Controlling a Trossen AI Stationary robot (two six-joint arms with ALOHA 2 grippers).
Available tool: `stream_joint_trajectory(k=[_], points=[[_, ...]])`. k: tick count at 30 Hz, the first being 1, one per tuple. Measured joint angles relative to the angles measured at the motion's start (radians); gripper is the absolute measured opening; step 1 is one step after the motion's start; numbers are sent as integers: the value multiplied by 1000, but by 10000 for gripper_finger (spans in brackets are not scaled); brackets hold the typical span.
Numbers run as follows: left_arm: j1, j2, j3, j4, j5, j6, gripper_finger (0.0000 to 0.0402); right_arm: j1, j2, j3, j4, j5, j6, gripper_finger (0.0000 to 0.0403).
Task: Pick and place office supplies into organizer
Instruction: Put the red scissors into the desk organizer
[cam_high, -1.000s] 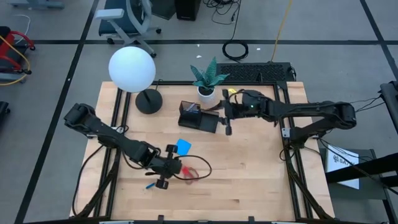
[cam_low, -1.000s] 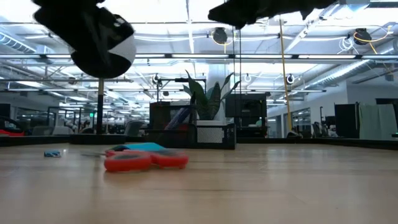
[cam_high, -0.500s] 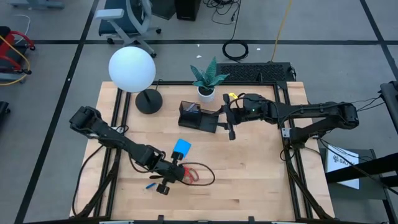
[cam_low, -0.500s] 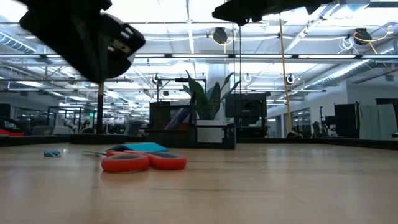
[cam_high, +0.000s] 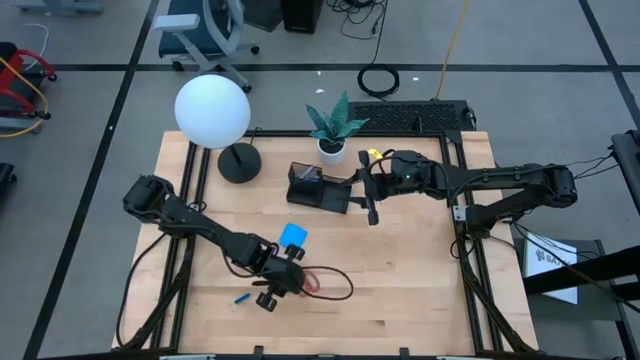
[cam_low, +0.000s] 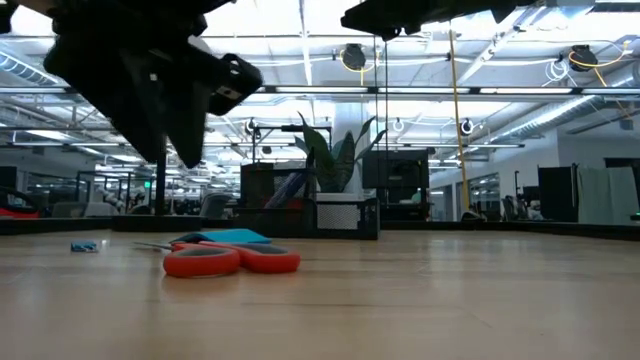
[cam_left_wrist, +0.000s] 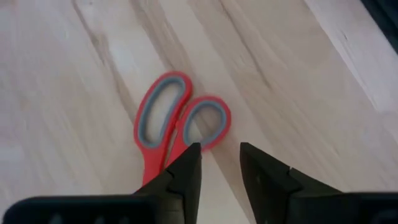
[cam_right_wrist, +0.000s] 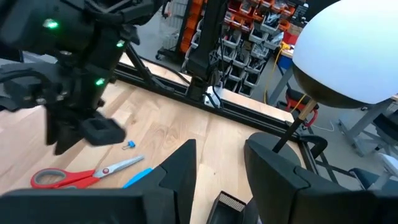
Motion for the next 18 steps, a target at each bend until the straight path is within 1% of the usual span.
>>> stream_joint_trajectory(k=[5, 8, 12, 15, 18], points=[[-11, 72, 80, -66, -30, 49, 115, 0, 0, 0, 0, 1, -1, 126], [-19, 141, 133, -169, -58, 69, 113, 0, 0, 0, 0, 2, 0, 126], [-25, 217, 200, -250, -105, 93, 113, 0, 0, 0, 0, 3, 1, 126], [-26, 255, 224, -256, -109, 99, 113, 0, 0, 0, -2, 3, 2, 126], [-25, 264, 236, -256, -106, 98, 113, 0, 0, 0, -3, 4, 2, 126]])
